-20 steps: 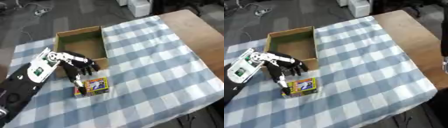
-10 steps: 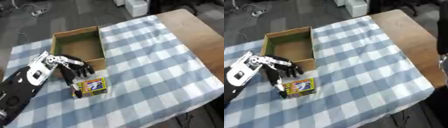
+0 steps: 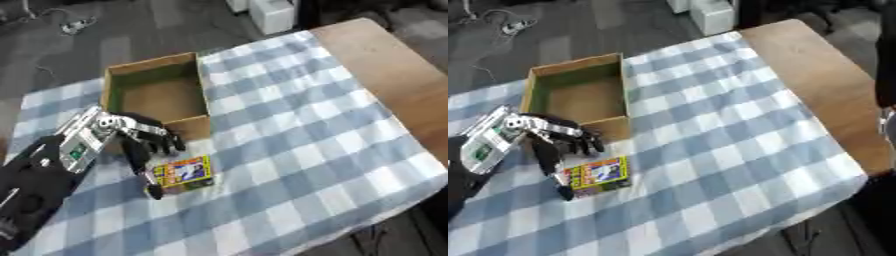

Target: Pick up objects on the table and place them in the box.

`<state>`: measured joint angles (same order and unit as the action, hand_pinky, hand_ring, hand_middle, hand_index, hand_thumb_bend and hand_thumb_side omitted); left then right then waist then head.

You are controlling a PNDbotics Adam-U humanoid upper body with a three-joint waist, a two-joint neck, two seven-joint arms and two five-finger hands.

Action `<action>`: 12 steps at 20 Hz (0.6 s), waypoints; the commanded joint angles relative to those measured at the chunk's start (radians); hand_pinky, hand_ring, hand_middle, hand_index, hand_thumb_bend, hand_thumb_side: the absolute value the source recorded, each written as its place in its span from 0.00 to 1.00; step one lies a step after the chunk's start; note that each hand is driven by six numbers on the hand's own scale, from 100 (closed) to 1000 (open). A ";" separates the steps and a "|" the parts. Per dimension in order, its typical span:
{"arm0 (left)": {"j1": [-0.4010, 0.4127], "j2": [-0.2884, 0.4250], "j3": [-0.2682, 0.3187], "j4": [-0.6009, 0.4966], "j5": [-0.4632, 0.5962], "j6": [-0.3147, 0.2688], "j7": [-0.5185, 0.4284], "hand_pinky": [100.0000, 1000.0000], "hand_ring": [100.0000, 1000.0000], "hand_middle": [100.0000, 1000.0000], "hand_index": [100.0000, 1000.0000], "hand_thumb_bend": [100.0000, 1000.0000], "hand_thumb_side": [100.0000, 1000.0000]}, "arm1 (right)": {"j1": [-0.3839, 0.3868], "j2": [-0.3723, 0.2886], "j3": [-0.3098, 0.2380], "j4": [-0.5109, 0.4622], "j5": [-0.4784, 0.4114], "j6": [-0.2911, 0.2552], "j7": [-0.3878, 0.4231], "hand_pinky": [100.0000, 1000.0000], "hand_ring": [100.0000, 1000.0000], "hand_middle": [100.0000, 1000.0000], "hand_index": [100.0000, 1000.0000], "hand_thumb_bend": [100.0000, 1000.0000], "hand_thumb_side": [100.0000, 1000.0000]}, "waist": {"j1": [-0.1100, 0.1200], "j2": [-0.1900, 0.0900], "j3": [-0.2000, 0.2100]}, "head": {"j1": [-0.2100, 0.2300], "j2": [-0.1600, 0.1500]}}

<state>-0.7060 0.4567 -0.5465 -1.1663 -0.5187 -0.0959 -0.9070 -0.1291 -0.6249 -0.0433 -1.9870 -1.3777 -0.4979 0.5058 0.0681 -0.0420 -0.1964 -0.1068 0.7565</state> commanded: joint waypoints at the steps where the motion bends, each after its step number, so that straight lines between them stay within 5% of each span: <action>1: -0.027 0.011 0.005 -0.034 -0.054 -0.035 0.000 0.77 0.83 0.87 0.91 0.99 0.31 | -0.012 -0.024 -0.010 -0.013 -0.003 -0.001 -0.003 0.29 0.23 0.28 0.52 0.00 1.00 | -0.005 -0.009 -0.002 | -0.017 -0.007; 7: -0.027 0.012 -0.003 -0.049 -0.125 -0.091 0.000 0.81 0.85 0.89 0.95 1.00 0.25 | -0.013 -0.026 -0.011 -0.013 -0.006 -0.001 -0.005 0.29 0.23 0.28 0.52 0.00 1.00 | -0.005 -0.011 -0.004 | -0.019 -0.010; 12: -0.029 0.005 0.001 -0.038 -0.151 -0.098 0.000 0.80 0.85 0.89 0.94 1.00 0.28 | -0.013 -0.026 -0.011 -0.013 -0.007 0.000 -0.006 0.29 0.23 0.28 0.52 0.00 1.00 | -0.005 -0.011 -0.005 | -0.022 -0.012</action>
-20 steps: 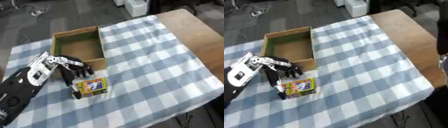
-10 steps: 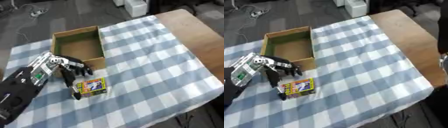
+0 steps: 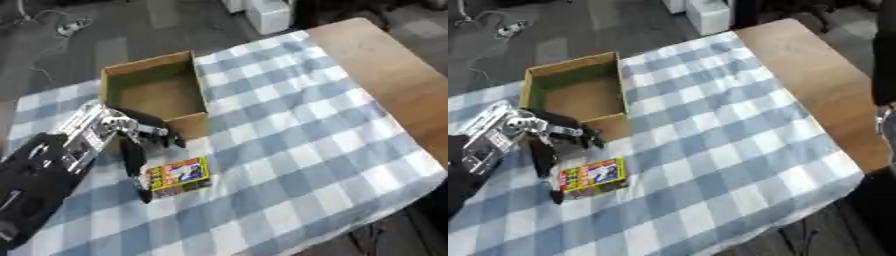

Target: Pick up objects on the table and place them in the box.

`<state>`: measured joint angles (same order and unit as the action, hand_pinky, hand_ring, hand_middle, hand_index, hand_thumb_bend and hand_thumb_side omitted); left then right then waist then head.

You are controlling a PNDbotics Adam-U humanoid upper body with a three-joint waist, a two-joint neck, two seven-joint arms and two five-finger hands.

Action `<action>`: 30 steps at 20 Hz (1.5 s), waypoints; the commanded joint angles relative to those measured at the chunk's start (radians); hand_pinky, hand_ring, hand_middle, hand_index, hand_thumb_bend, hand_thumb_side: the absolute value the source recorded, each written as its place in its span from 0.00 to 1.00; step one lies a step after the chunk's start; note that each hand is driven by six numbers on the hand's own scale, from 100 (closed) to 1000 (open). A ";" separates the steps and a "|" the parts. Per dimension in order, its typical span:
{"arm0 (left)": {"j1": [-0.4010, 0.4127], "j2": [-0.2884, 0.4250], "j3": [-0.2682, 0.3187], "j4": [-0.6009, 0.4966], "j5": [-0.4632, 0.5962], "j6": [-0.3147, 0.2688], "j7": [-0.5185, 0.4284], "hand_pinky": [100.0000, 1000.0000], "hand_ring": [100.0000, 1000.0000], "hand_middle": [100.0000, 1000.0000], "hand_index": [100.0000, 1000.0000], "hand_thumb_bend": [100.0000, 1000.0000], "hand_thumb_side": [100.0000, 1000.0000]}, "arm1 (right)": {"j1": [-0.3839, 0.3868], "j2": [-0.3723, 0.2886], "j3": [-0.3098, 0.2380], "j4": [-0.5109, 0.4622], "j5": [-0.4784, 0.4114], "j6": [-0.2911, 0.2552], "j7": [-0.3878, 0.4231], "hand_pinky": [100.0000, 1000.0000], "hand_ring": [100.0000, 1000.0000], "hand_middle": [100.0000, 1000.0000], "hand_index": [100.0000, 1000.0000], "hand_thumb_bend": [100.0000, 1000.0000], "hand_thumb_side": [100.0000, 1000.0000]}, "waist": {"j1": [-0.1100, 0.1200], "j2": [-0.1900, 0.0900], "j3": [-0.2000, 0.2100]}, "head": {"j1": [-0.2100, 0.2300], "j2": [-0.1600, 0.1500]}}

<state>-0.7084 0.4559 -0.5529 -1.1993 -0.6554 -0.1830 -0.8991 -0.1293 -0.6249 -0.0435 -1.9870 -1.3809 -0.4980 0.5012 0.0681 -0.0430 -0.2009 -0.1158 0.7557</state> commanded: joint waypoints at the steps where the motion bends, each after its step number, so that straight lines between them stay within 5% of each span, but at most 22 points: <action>1: -0.027 0.004 0.006 -0.004 -0.018 -0.007 -0.008 0.80 0.85 0.89 0.94 1.00 0.27 | -0.013 -0.026 -0.011 -0.013 -0.004 0.000 -0.002 0.29 0.23 0.28 0.52 0.00 1.00 | -0.005 -0.011 0.000 | -0.013 -0.012; 30: 0.043 -0.061 0.020 -0.165 -0.161 0.023 -0.008 0.72 0.82 0.87 0.90 1.00 0.38 | -0.013 -0.027 -0.014 -0.013 -0.009 -0.003 -0.006 0.29 0.23 0.28 0.52 0.00 1.00 | -0.008 -0.014 -0.002 | -0.016 -0.017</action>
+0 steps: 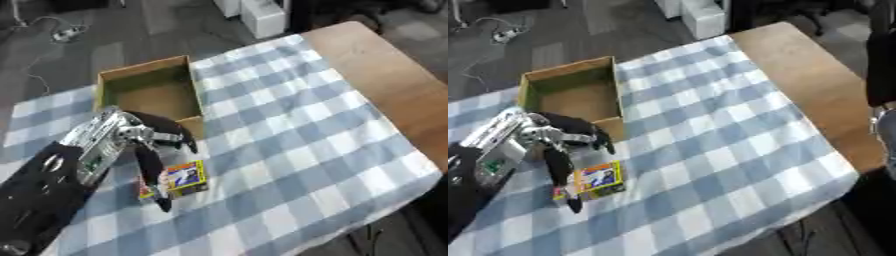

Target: Pick up objects on the table and place them in the box.

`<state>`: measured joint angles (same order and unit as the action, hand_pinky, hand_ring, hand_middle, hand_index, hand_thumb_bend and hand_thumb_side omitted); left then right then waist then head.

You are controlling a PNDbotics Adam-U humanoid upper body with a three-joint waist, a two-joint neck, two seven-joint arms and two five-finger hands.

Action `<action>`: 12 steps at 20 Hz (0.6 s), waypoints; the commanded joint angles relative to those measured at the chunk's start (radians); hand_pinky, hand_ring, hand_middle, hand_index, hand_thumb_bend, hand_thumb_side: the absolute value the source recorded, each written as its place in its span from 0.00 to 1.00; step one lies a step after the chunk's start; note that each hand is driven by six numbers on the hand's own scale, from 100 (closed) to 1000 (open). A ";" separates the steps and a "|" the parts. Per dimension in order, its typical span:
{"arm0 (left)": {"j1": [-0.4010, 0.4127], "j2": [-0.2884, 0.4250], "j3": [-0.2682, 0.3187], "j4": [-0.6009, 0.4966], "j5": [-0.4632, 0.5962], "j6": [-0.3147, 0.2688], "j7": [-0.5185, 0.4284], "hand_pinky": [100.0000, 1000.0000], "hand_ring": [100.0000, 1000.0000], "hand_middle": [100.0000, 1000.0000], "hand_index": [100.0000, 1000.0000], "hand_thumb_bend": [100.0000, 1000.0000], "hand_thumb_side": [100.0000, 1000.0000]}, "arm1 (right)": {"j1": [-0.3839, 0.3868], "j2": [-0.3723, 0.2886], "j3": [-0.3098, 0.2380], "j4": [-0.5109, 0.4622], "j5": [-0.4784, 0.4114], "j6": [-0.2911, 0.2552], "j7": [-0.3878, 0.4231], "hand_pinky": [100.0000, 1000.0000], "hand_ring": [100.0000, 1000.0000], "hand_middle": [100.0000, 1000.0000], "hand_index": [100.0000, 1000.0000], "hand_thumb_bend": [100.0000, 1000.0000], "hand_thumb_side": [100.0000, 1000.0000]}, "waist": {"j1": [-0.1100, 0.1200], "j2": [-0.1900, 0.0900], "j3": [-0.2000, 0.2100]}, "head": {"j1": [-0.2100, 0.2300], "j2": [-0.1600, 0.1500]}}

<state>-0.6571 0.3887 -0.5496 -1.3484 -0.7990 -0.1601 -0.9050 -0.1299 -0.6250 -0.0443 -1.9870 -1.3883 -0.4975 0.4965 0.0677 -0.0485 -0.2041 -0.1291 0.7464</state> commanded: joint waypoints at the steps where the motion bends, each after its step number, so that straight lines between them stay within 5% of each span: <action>1: -0.004 0.005 0.016 -0.013 -0.021 0.000 -0.002 0.72 0.82 0.87 0.90 1.00 0.38 | -0.012 -0.027 -0.013 -0.013 -0.001 -0.003 -0.001 0.29 0.23 0.28 0.52 0.00 1.00 | -0.008 -0.008 0.002 | -0.003 -0.008; 12: 0.021 0.000 0.014 0.034 -0.063 -0.011 -0.002 0.77 0.84 0.87 0.91 1.00 0.36 | -0.012 -0.027 -0.013 -0.013 0.001 -0.005 -0.001 0.29 0.23 0.28 0.52 0.00 1.00 | -0.008 -0.007 0.002 | -0.005 -0.005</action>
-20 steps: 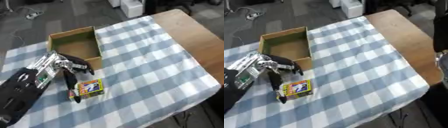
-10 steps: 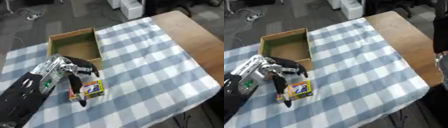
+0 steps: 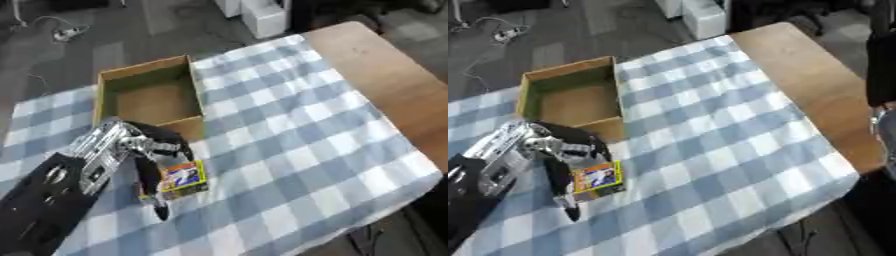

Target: Pick up objects on the table and place them in the box.

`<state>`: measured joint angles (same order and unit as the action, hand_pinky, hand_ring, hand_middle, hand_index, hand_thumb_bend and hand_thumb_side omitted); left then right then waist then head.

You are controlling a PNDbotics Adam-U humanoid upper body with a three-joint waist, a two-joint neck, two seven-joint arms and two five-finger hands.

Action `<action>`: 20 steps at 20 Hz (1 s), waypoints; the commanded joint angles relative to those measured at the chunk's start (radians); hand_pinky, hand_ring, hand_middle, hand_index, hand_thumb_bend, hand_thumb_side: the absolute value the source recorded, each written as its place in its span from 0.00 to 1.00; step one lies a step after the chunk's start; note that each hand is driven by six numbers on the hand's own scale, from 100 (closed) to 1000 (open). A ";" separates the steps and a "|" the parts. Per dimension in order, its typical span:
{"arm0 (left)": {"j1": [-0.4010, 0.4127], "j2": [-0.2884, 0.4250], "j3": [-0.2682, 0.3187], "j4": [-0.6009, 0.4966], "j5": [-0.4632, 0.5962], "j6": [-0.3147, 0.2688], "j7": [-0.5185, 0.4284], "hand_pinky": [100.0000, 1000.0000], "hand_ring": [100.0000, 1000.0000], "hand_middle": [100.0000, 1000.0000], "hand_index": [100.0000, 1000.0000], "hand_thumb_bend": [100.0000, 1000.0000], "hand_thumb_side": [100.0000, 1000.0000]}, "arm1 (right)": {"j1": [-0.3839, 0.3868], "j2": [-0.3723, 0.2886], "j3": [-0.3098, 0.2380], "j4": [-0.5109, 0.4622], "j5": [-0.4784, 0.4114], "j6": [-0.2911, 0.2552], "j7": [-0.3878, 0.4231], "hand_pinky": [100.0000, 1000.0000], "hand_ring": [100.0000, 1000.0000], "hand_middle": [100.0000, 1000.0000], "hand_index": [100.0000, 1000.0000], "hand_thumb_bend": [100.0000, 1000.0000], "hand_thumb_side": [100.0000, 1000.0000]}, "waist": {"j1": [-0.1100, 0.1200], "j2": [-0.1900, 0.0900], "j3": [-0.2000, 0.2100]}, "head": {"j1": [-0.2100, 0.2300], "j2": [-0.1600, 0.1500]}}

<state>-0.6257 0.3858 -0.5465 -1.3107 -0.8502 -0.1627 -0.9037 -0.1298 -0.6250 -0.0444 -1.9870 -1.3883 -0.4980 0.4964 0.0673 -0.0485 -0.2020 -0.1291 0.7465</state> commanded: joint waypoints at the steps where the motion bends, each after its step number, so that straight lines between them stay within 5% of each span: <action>1: -0.008 0.002 0.010 -0.003 -0.017 -0.009 -0.003 0.77 0.84 0.88 0.91 1.00 0.36 | -0.012 -0.027 -0.013 -0.013 0.000 -0.005 -0.001 0.29 0.23 0.28 0.52 0.00 1.00 | -0.008 -0.007 0.000 | -0.005 -0.005; 12: 0.013 0.001 0.013 -0.026 -0.095 -0.035 -0.003 0.79 0.85 0.89 0.92 1.00 0.25 | -0.011 -0.027 -0.015 -0.013 0.001 -0.007 -0.003 0.29 0.23 0.28 0.52 0.00 1.00 | -0.009 -0.007 0.001 | -0.013 -0.003; 20: 0.016 0.002 0.013 -0.046 -0.138 -0.049 -0.003 0.79 0.85 0.88 0.91 1.00 0.28 | -0.013 -0.028 -0.015 -0.013 -0.001 -0.007 -0.005 0.29 0.23 0.28 0.52 0.00 1.00 | -0.008 -0.008 -0.001 | -0.014 -0.005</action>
<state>-0.5982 0.3777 -0.5462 -1.3368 -0.9775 -0.1943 -0.8947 -0.1298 -0.6250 -0.0494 -1.9870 -1.3883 -0.5020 0.4923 0.0658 -0.0485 -0.2020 -0.1332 0.7465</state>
